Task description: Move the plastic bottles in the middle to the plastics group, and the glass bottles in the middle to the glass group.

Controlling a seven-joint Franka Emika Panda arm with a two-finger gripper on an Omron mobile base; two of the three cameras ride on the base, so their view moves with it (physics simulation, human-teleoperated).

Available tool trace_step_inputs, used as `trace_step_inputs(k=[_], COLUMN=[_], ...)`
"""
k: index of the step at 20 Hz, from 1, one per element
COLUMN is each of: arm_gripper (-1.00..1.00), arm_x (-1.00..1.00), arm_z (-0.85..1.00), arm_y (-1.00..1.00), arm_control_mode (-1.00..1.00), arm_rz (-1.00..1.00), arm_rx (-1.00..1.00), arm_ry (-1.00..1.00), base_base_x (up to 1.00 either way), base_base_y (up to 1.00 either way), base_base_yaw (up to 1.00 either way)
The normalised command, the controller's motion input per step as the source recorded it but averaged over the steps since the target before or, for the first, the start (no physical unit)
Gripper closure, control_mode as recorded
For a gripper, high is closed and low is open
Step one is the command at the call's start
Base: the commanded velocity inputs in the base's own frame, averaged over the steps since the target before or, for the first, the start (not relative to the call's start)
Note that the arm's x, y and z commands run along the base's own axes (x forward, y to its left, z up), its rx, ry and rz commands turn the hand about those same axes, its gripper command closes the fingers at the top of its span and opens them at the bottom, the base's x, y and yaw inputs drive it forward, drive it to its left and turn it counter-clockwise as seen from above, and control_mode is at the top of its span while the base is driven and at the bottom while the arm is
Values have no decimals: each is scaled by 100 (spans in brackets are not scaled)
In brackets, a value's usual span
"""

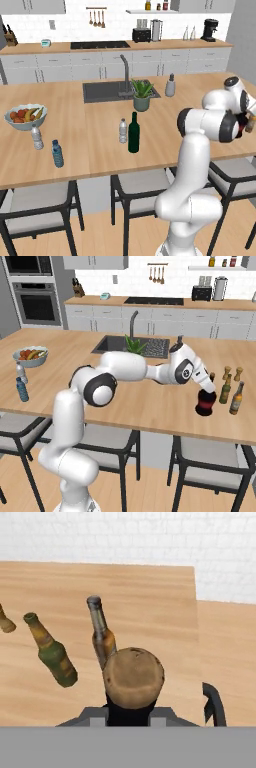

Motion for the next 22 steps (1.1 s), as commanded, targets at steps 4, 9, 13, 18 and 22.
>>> trace_step_inputs(k=[4, 9, 13, 18, 22], arm_gripper=[100, 100, 100, 100, 100], arm_x=[17, 5, 19, 26, 28], arm_z=[-22, -36, -32, -27, -24], arm_y=[-19, -13, -2, 0, -2], arm_control_mode=[-100, -100, -100, -100, -100], arm_rz=[0, -2, -1, 0, 0], arm_rx=[-1, -6, -3, 0, 0], arm_ry=[-11, -5, 0, 0, 0], base_base_x=[0, 0, 0, 0, 0], base_base_y=[0, 0, 0, 0, 0], base_base_yaw=[0, 0, 0, 0, 0])
